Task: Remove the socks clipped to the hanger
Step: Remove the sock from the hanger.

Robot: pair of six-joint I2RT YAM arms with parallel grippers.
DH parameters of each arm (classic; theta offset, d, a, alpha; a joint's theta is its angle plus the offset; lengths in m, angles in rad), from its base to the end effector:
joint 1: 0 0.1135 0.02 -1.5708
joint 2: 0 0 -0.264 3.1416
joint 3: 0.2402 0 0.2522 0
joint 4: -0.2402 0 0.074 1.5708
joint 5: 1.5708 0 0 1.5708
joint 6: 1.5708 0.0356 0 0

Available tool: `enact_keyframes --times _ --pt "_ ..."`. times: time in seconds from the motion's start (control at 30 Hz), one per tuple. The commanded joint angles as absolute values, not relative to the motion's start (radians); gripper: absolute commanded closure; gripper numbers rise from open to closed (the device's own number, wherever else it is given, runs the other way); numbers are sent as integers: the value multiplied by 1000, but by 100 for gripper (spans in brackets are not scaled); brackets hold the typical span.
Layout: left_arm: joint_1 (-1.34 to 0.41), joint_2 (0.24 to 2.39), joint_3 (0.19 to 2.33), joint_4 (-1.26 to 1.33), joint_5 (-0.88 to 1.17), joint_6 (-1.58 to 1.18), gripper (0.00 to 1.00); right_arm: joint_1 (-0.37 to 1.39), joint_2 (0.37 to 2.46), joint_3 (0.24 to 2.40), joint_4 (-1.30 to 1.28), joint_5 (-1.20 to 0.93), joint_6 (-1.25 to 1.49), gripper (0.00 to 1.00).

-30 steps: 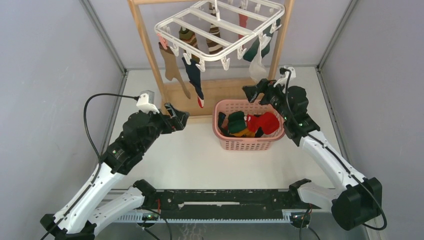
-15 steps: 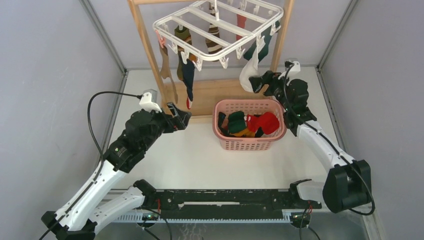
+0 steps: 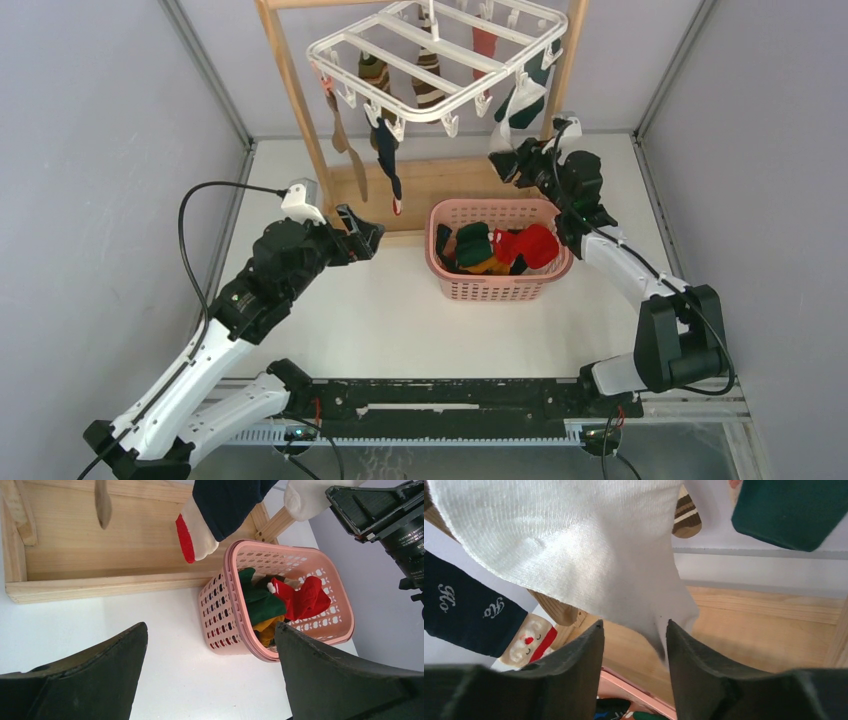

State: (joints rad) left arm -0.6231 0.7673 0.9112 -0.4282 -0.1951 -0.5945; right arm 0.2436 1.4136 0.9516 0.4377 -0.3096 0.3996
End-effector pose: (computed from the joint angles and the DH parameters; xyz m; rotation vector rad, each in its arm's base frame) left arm 0.1407 -0.0926 0.3607 -0.1120 1.8994 -0.6612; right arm 0.3201 0.0907 0.3161 -0.1202 1.6403 0.7423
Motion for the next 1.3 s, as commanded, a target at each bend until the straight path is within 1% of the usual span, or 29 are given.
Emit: enact_keyframes --times 0.0,0.1,0.17,0.23,0.27,0.43,0.7,1.27 --pt "-618 750 901 -380 -173 -577 0 247 1387 997 503 -321 413 49" --pt "-618 744 899 -381 -168 -580 0 246 1377 997 493 -321 411 69" --pt "-618 740 899 -379 -160 -582 0 246 1368 997 481 -319 411 79" --pt "-618 736 899 -378 -151 -586 0 247 1358 997 468 -318 414 87" --pt "-618 734 899 -376 -145 -587 0 248 1352 997 460 -318 414 88" --pt "-620 724 897 -373 -117 -595 0 273 1320 997 409 -309 400 91" --pt "-629 716 893 -366 -104 -606 0 335 1253 975 346 -281 370 91" --pt "-731 730 899 -310 -104 -601 0 508 1136 917 265 -206 337 91"
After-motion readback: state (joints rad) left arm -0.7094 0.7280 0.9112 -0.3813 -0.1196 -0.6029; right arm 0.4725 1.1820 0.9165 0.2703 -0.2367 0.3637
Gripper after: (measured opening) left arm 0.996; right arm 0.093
